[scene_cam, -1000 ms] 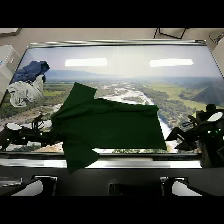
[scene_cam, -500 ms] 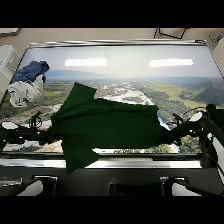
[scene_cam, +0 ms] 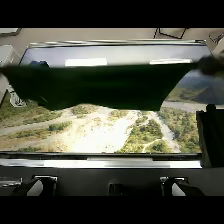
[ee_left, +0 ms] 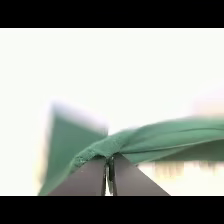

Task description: Fold the clothes and pants, and hang the long-sleeved shirts on hangers.

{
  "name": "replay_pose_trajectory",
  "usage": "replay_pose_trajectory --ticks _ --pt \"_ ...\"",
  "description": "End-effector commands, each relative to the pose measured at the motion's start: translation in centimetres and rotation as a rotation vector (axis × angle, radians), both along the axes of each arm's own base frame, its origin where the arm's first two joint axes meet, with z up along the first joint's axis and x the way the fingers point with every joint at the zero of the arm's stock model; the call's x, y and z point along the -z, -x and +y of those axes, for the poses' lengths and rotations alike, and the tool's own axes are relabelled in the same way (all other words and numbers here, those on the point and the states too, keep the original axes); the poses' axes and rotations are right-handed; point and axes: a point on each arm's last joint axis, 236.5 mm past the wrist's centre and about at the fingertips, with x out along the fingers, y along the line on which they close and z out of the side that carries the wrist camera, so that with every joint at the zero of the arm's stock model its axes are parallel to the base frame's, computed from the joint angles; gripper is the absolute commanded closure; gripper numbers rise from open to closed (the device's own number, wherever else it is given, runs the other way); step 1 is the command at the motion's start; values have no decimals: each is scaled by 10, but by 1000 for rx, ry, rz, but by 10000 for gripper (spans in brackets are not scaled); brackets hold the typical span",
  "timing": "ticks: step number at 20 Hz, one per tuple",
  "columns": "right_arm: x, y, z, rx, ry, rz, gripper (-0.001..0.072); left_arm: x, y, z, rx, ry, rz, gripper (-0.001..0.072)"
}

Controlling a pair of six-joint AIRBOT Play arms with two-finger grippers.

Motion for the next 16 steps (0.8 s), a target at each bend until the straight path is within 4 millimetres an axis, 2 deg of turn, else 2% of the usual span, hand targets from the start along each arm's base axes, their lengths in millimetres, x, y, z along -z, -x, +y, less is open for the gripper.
replay_pose_trajectory --ticks 1,2,4,6,8,11,13,14,15,16 --pt "-206 100 2 95 164 -579 678 -196 113 -23 -107 -127 -557 683" --pt "-224 127 6 107 187 -637 678 -214 141 -29 -127 -134 -623 683" --pt "-244 172 9 143 184 -710 679 -232 182 -38 -156 -133 -707 684" --pt "-258 205 8 186 175 -768 679 -241 207 -40 -185 -156 -767 684" --pt "-267 221 3 222 204 -811 679 -248 215 -39 -202 -159 -803 684" --pt "-271 223 -3 250 203 -826 679 -259 214 -33 -223 -148 -846 684" --pt "-265 212 -6 253 192 -793 679 -259 201 -27 -228 -140 -830 684" --pt "-256 199 -8 250 173 -749 679 -248 185 -24 -219 -143 -773 684" --pt "-240 182 -11 245 156 -679 679 -226 160 -21 -198 -150 -669 684" --pt "-213 159 -14 232 152 -564 679 -197 133 -16 -174 -156 -541 684"
